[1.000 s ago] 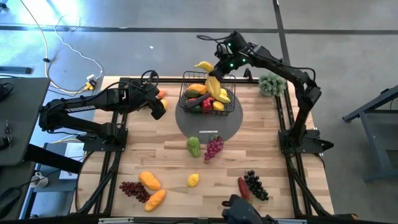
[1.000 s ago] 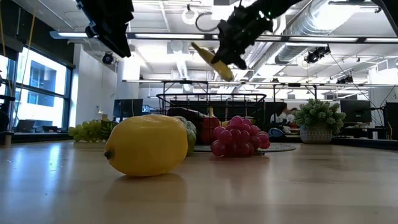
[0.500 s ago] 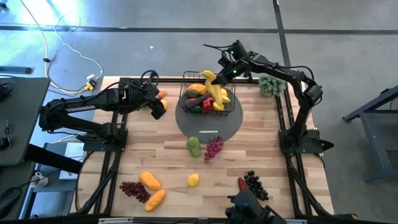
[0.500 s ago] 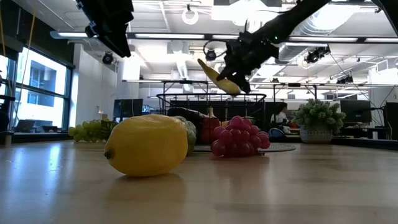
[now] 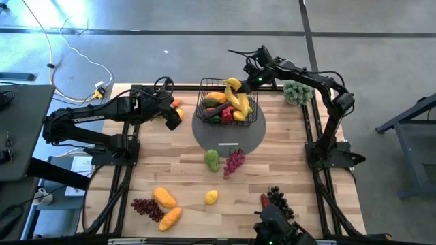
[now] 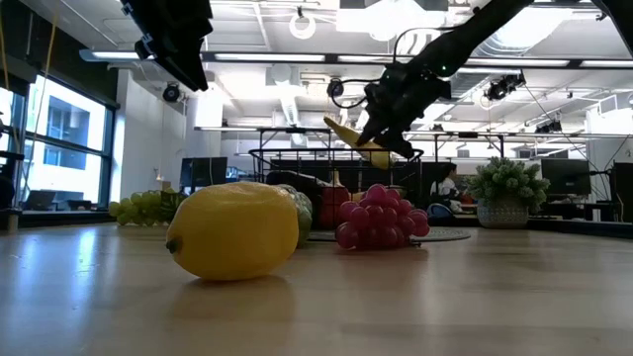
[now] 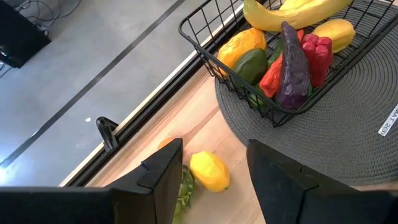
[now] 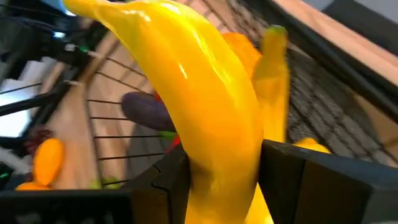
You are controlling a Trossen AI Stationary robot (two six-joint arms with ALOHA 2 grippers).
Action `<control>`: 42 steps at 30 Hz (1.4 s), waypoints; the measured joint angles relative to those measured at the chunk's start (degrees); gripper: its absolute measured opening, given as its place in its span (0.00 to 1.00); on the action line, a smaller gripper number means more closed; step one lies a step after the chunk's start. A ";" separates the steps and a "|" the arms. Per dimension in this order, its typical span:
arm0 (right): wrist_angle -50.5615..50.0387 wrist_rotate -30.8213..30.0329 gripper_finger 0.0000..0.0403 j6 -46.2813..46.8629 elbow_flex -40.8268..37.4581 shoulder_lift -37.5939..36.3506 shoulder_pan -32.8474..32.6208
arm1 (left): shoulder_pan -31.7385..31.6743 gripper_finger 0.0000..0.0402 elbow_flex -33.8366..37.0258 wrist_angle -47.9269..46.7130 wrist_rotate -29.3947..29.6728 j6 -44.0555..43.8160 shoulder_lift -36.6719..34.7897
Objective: Build produce basket
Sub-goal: Put the yellow banana into the wire basket
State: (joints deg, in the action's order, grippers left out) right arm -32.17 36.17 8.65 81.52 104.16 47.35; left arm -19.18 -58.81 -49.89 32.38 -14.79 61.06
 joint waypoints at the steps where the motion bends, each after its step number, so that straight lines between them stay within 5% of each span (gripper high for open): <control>1: -0.54 -1.26 0.35 -0.12 0.00 0.00 0.00 | 0.00 0.42 0.00 0.00 0.00 0.00 0.00; 12: -7.33 -8.50 0.42 -2.47 0.00 0.00 -0.13 | 0.00 0.42 0.00 0.00 0.00 0.00 0.00; 25: -12.35 -9.91 0.42 -2.72 2.45 0.00 -0.11 | 0.00 0.42 0.00 0.00 -0.13 0.00 0.00; 31: -18.62 -19.31 0.42 -5.47 5.96 0.00 -0.09 | 0.00 0.42 0.00 0.00 -0.20 0.00 0.00; 42: -19.58 -18.08 0.42 -6.06 6.27 0.00 -0.26 | 0.00 0.42 0.00 0.00 -0.20 0.00 0.00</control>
State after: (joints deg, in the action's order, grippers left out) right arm -51.75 18.09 2.60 87.79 104.16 47.09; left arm -19.18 -58.81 -49.89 32.18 -14.79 61.06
